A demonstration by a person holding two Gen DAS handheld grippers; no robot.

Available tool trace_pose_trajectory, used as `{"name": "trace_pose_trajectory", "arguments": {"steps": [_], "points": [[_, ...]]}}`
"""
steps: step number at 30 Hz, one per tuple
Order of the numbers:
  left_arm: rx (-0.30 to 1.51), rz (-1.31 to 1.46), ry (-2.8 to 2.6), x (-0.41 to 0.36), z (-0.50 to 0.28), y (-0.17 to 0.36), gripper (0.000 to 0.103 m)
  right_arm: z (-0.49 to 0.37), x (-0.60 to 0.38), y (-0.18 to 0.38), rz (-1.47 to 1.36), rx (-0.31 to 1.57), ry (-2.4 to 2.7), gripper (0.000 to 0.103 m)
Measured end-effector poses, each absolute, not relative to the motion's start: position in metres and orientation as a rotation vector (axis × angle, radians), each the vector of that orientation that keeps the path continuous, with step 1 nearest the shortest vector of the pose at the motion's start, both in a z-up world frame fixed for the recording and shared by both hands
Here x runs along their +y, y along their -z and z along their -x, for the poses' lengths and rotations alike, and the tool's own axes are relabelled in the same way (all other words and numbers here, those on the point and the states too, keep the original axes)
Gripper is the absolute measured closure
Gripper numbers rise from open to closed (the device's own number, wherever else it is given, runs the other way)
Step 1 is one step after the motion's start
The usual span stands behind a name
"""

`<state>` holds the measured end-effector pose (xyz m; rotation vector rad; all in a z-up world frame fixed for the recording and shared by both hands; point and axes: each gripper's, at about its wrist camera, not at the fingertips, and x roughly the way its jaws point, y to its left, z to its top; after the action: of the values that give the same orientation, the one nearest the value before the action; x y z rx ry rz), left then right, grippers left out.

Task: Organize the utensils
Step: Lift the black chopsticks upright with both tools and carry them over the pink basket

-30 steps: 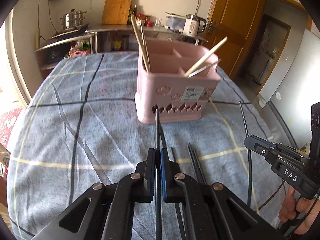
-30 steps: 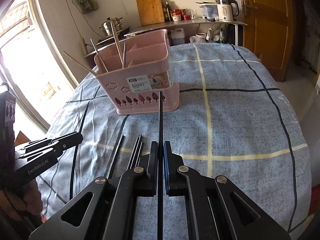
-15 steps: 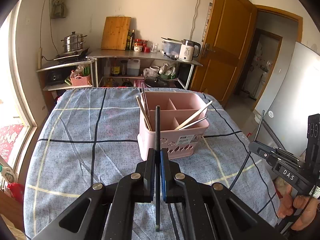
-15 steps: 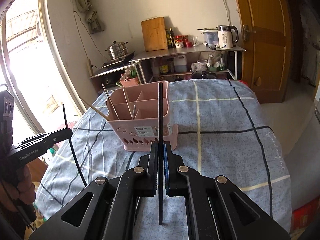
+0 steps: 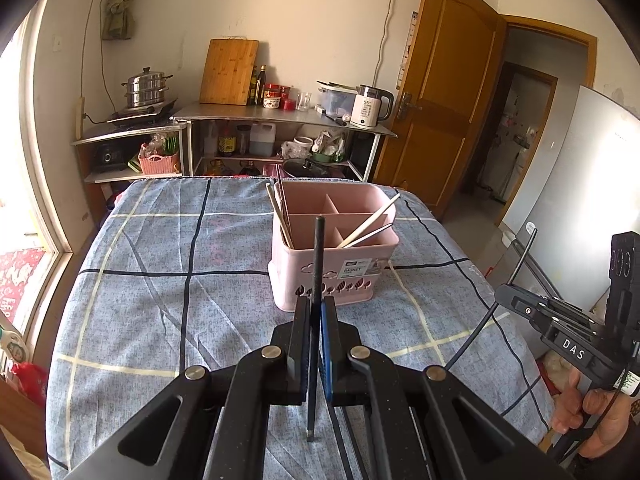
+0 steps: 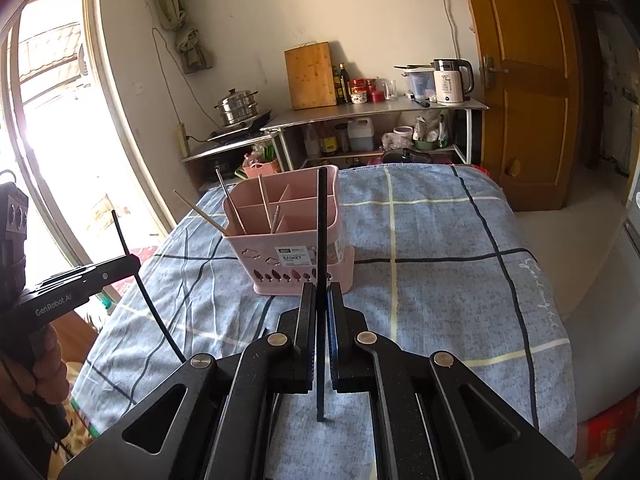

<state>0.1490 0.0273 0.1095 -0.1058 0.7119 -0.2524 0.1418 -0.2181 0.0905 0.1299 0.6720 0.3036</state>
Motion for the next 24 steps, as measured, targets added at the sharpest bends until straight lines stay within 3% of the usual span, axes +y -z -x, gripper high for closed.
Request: {"name": "trace_pose_trajectory", "arguments": {"steps": [24], "points": [[0.690,0.103,0.276,0.024,-0.110,-0.129,0.099,-0.090,-0.222,-0.105,-0.084,0.620,-0.313,0.098]]}}
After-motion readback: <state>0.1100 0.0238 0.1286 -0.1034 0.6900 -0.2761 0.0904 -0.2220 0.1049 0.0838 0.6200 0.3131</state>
